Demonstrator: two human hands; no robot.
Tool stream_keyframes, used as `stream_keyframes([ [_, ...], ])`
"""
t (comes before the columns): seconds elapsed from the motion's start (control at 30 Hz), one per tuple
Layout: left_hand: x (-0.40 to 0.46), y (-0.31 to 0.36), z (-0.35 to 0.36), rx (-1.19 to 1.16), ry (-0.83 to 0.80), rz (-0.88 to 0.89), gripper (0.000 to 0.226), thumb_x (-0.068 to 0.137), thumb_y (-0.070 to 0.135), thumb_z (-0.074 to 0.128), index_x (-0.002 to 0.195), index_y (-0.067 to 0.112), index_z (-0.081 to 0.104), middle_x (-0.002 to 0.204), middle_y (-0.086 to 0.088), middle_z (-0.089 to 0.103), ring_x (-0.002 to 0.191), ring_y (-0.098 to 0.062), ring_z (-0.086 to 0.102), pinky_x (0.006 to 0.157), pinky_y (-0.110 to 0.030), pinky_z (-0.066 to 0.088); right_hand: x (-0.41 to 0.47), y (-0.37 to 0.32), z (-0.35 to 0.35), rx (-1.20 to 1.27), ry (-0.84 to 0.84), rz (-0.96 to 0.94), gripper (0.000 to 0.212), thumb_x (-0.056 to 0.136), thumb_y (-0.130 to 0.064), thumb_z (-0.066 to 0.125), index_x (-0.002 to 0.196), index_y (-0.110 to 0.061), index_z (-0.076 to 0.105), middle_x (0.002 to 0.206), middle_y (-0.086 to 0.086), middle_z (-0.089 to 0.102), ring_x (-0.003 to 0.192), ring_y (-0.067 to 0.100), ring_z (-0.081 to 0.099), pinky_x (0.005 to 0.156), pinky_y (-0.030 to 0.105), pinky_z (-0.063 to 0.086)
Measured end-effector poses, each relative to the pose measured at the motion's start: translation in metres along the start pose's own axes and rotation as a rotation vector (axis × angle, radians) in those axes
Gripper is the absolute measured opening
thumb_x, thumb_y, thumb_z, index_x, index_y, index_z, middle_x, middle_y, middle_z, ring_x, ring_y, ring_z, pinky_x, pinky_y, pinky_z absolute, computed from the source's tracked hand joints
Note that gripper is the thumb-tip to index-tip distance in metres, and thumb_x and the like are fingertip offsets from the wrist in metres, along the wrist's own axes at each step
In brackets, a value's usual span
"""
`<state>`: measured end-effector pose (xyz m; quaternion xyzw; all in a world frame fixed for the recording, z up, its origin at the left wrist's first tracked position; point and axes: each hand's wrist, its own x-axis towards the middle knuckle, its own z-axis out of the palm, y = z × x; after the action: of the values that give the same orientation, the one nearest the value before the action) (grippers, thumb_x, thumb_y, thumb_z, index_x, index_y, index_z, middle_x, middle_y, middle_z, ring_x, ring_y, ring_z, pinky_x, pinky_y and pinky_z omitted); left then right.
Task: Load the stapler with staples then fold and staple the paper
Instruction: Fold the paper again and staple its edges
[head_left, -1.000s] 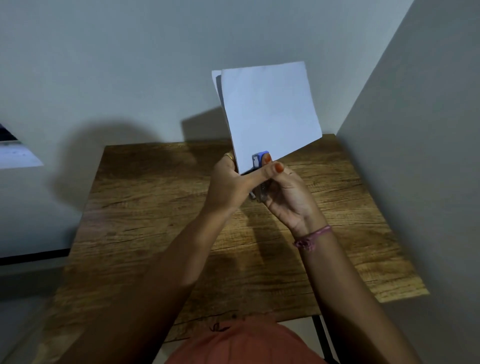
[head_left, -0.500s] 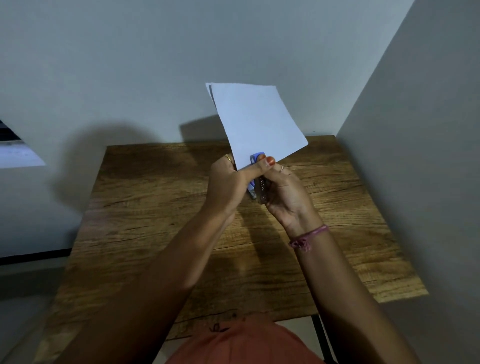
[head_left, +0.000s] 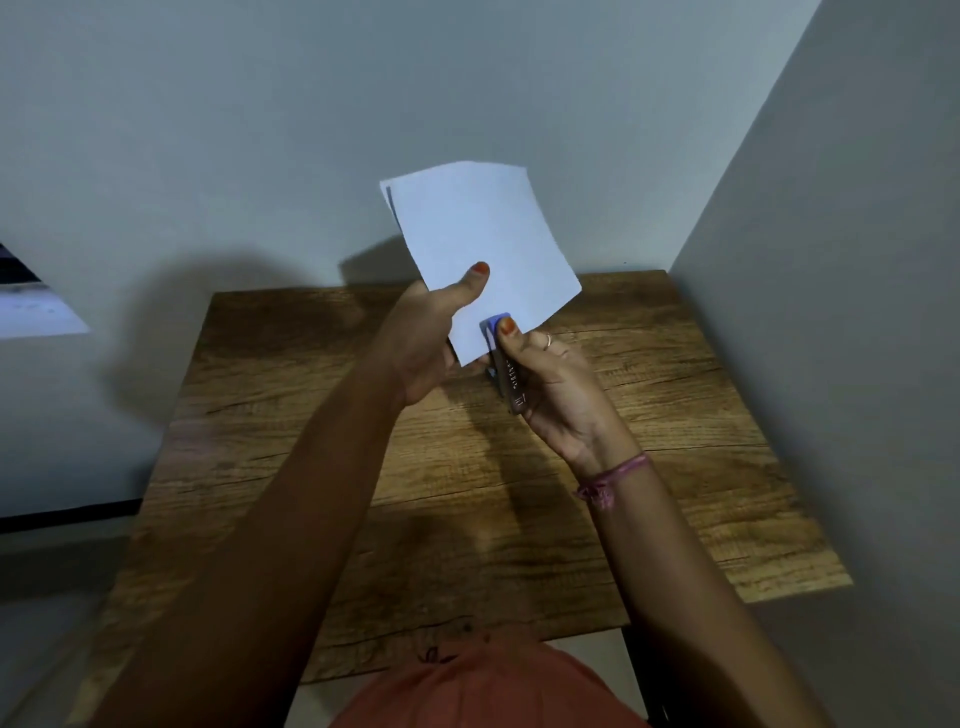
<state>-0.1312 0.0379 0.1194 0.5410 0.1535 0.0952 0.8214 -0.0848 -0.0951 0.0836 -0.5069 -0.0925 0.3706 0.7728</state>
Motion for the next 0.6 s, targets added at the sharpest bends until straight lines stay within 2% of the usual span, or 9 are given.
stream_keyframes([
  [0.03, 0.000, 0.001, 0.000, -0.011, 0.003, 0.006, 0.019, 0.095, 0.019, 0.055, 0.113, 0.016, 0.061, 0.103, 0.001, 0.075, 0.094, -0.019, 0.071, 0.072, -0.036, 0.060, 0.000, -0.002, -0.001, 0.025, -0.006, 0.005, 0.044, 0.065, -0.032, 0.079, 0.095, -0.009, 0.055, 0.085, 0.010, 0.057, 0.074, 0.020, 0.050, 0.068, 0.030, 0.035],
  [0.1, 0.001, 0.003, -0.001, -0.009, 0.010, 0.017, 0.019, 0.094, 0.017, 0.057, 0.112, 0.016, 0.062, 0.107, 0.000, 0.074, 0.099, -0.021, 0.070, 0.079, -0.040, 0.059, 0.000, -0.007, -0.007, 0.076, -0.021, -0.006, 0.043, 0.066, -0.032, 0.078, 0.096, -0.009, 0.058, 0.084, 0.009, 0.057, 0.072, 0.020, 0.048, 0.065, 0.032, 0.032],
  [0.2, 0.001, 0.008, -0.005, 0.013, 0.014, 0.038, 0.020, 0.092, 0.016, 0.059, 0.112, 0.018, 0.061, 0.108, 0.002, 0.073, 0.099, -0.019, 0.070, 0.076, -0.037, 0.059, -0.002, -0.017, -0.017, 0.106, -0.028, -0.008, 0.032, 0.070, -0.031, 0.073, 0.091, -0.008, 0.064, 0.082, 0.009, 0.063, 0.073, 0.018, 0.058, 0.064, 0.028, 0.048],
  [0.27, 0.001, 0.009, -0.005, 0.023, 0.017, 0.052, 0.024, 0.092, 0.016, 0.059, 0.116, 0.017, 0.060, 0.110, 0.002, 0.071, 0.100, -0.019, 0.069, 0.075, -0.033, 0.058, -0.002, -0.021, -0.021, 0.147, -0.037, -0.007, 0.032, 0.070, -0.030, 0.071, 0.091, -0.007, 0.063, 0.084, 0.011, 0.061, 0.073, 0.018, 0.059, 0.061, 0.026, 0.055],
  [0.4, 0.000, 0.011, -0.003, 0.062, 0.034, 0.060, 0.034, 0.093, 0.017, 0.058, 0.126, 0.014, 0.054, 0.120, -0.002, 0.066, 0.107, -0.022, 0.065, 0.082, -0.034, 0.057, -0.003, -0.024, -0.018, 0.172, -0.049, -0.010, 0.039, 0.063, -0.030, 0.075, 0.090, -0.007, 0.059, 0.086, 0.011, 0.056, 0.076, 0.020, 0.053, 0.057, 0.025, 0.056],
  [0.6, -0.001, 0.015, -0.001, 0.070, 0.050, 0.074, 0.037, 0.093, 0.017, 0.059, 0.128, 0.012, 0.052, 0.121, -0.002, 0.066, 0.108, -0.021, 0.065, 0.084, -0.034, 0.057, -0.001, -0.022, -0.016, 0.179, -0.058, -0.023, 0.038, 0.059, -0.033, 0.077, 0.085, -0.009, 0.063, 0.080, 0.006, 0.063, 0.074, 0.015, 0.059, 0.061, 0.025, 0.054],
])
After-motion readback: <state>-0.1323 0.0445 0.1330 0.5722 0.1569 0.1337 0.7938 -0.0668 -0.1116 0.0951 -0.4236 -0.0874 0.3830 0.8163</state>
